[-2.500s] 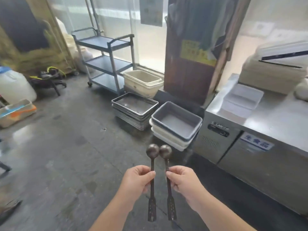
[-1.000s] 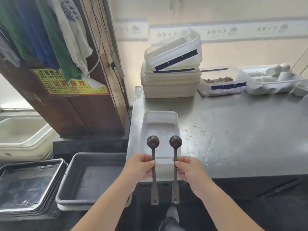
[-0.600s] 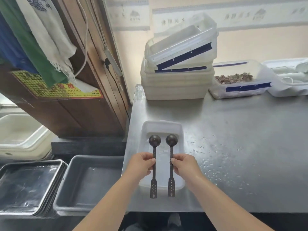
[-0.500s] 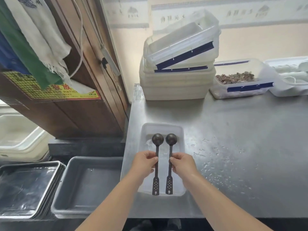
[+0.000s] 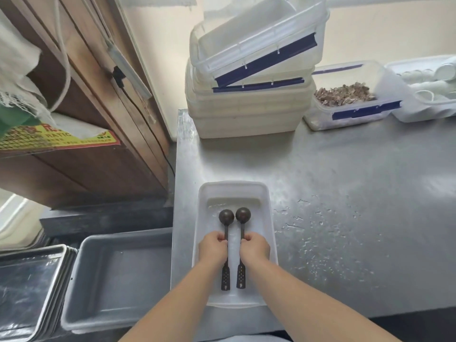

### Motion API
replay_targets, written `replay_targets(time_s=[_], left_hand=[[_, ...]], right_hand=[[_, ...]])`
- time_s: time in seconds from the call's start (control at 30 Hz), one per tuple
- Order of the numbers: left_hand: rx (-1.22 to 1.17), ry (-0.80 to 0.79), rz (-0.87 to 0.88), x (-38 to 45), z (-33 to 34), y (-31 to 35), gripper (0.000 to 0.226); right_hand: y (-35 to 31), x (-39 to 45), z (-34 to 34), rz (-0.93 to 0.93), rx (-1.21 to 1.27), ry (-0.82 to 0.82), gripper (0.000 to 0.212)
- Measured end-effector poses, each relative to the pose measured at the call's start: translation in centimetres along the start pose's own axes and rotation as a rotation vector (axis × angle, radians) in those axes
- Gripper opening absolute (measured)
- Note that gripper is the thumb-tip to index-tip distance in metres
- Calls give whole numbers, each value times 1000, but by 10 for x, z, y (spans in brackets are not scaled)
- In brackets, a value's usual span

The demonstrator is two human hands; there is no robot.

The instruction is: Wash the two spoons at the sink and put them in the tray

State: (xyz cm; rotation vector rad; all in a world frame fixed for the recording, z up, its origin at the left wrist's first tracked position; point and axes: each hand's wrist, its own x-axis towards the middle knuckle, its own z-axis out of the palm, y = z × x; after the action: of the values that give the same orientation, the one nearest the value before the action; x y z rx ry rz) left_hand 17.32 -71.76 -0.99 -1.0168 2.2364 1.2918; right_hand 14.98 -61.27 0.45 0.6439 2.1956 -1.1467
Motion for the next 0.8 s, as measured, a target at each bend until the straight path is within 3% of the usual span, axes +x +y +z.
replay_targets(time_s=[0.23, 0.47, 0.63, 0.8], left_hand=[[70, 42, 21, 1, 7, 1, 17], [322, 123, 74, -2, 8, 0, 24], [476, 118, 277, -7, 11, -9, 33], [674, -6, 449, -9, 7, -14, 26]], right_hand=[[8, 9, 6, -15, -91, 59, 27], [9, 9, 8, -47, -82, 75, 33], [14, 1, 9, -232, -277, 86, 38], [20, -12, 4, -437, -603, -21, 25]])
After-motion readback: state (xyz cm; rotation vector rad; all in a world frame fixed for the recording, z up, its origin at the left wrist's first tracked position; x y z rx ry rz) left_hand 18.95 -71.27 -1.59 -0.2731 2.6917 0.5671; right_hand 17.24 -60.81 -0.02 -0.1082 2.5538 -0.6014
